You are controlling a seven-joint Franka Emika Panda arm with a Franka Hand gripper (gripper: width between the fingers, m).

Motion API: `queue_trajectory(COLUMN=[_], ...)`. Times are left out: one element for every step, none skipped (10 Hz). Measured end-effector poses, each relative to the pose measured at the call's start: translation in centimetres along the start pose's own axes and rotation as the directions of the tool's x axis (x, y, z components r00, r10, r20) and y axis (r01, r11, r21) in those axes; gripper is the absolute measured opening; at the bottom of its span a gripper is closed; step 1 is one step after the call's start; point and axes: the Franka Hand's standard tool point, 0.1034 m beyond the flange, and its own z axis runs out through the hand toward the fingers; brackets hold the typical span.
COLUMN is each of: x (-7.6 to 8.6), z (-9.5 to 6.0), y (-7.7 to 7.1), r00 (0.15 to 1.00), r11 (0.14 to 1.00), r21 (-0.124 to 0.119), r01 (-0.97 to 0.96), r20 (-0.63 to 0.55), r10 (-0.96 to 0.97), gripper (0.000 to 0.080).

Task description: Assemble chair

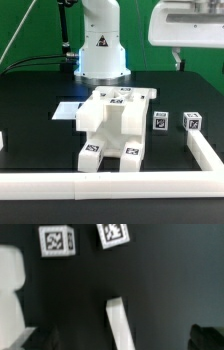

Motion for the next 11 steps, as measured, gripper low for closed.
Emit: queue_trajectory(x=[0.2,0.2,0.2,0.2,0.1,-0.9,-2.5,-3.1,-3.2,-3.2,-3.1], z=[-0.3,-0.2,-0.2,-0.2,0.1,1.8,3.7,5.1,6.2,7.0,7.4], y=[-0.3,-0.1,-0.1,-0.1,-0.1,0.2,0.0,-0.4,-0.5,-0.4,-0.4], r00=[1.000,1.000,1.000,1.000,1.000,0.999,0.997,0.996,0.996,0.996,0.995], r11=[1.000,1.000,1.000,1.000,1.000,0.999,0.997,0.997,0.996,0.996,0.995], r21=[0.004,0.003,0.003,0.002,0.008,0.021,0.013,0.009,0.009,0.007,0.010], r01=[-0.006,-0.004,-0.004,-0.004,-0.012,-0.049,-0.074,-0.083,-0.088,-0.090,-0.098], r20=[-0.006,-0.005,-0.005,-0.005,-0.007,-0.022,-0.020,-0.021,-0.022,-0.025,-0.028], r10=[0.006,0.004,0.004,0.004,0.013,0.050,0.075,0.083,0.088,0.090,0.098], gripper=[0.0649,0.0649,0.0649,0.0649,0.0649,0.0649,0.0649,0.0649,0.0649,0.0649,0.0649])
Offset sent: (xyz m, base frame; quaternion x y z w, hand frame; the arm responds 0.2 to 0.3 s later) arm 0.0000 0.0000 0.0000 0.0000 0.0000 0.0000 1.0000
